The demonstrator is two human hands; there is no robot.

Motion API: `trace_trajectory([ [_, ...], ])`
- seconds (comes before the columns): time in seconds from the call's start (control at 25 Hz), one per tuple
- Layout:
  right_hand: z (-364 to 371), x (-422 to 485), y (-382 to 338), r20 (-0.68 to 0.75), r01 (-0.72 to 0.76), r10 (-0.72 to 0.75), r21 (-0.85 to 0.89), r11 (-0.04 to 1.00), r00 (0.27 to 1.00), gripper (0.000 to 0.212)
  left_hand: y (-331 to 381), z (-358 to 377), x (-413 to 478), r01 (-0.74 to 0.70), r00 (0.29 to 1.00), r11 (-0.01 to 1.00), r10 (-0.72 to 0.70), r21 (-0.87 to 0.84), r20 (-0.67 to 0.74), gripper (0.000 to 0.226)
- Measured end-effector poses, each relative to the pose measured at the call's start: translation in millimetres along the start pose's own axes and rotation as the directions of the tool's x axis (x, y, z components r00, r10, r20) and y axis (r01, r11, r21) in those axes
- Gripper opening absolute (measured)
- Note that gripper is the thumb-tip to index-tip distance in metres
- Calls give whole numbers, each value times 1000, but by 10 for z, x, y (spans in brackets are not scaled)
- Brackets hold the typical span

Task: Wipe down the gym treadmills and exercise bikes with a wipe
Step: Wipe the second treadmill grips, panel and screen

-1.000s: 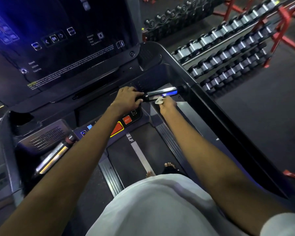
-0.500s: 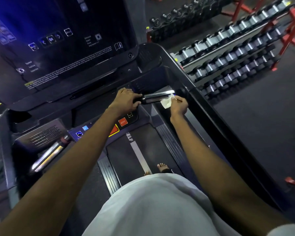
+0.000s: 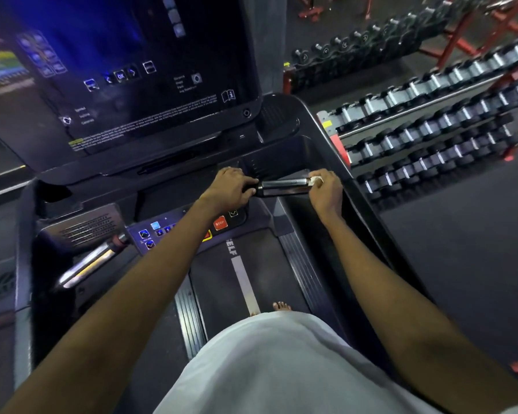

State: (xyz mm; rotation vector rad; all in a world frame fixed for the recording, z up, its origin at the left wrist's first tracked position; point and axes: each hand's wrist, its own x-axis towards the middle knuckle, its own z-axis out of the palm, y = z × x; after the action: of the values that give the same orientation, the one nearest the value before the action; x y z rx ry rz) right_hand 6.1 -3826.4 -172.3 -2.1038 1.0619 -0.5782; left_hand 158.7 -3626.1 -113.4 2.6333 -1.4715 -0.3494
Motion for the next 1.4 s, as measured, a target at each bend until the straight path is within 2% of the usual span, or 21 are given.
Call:
trace_trajectory([
  [0.08, -9, 56, -131, 38, 69, -70, 30, 997, 997, 30, -5, -58, -25, 5, 1000, 997, -7, -80, -16, 39],
  [0.16, 2, 119, -380, 72, 116, -126, 125, 985, 989, 29, -74, -175, -46, 23, 994, 983, -41, -183, -97, 43],
  [0.24, 32, 216, -719, 106, 172, -196, 204, 964, 975, 28, -182, -365, -81, 109, 963, 962, -165, -250, -212, 46],
  [0.4, 116, 413, -1518, 127, 358, -406, 289, 888, 905, 30, -579, -817, -203, 332, 832, 881, -441, -336, -335, 45],
  [0.68, 214, 783, -2846, 138, 606, -678, 347, 716, 722, 21, -1232, -1600, -674, 412, 592, 798, -602, -440, -536, 52],
  [0.8, 239, 903, -3345, 113, 675, -742, 341, 654, 661, 20, -1466, -1872, -858, 467, 539, 772, -635, -431, -554, 57],
  [1.0, 401, 978, -4021, 86, 766, -813, 291, 573, 576, 21, -1872, -2257, -1057, 520, 484, 749, -655, -411, -580, 64],
  [1.12, 510, 998, -4300, -6, 759, -794, 299, 579, 608, 17, -2146, -2372, -1180, 507, 485, 773, -622, -382, -614, 66],
  [1.24, 720, 958, -4442, -105, 769, -781, 297, 566, 615, 15, -2439, -2384, -1317, 502, 520, 811, -560, -299, -645, 67],
  [1.4, 1047, 835, -4493, -207, 786, -758, 186, 590, 618, 16, -2844, -2419, -1470, 492, 562, 840, -506, -228, -654, 71],
])
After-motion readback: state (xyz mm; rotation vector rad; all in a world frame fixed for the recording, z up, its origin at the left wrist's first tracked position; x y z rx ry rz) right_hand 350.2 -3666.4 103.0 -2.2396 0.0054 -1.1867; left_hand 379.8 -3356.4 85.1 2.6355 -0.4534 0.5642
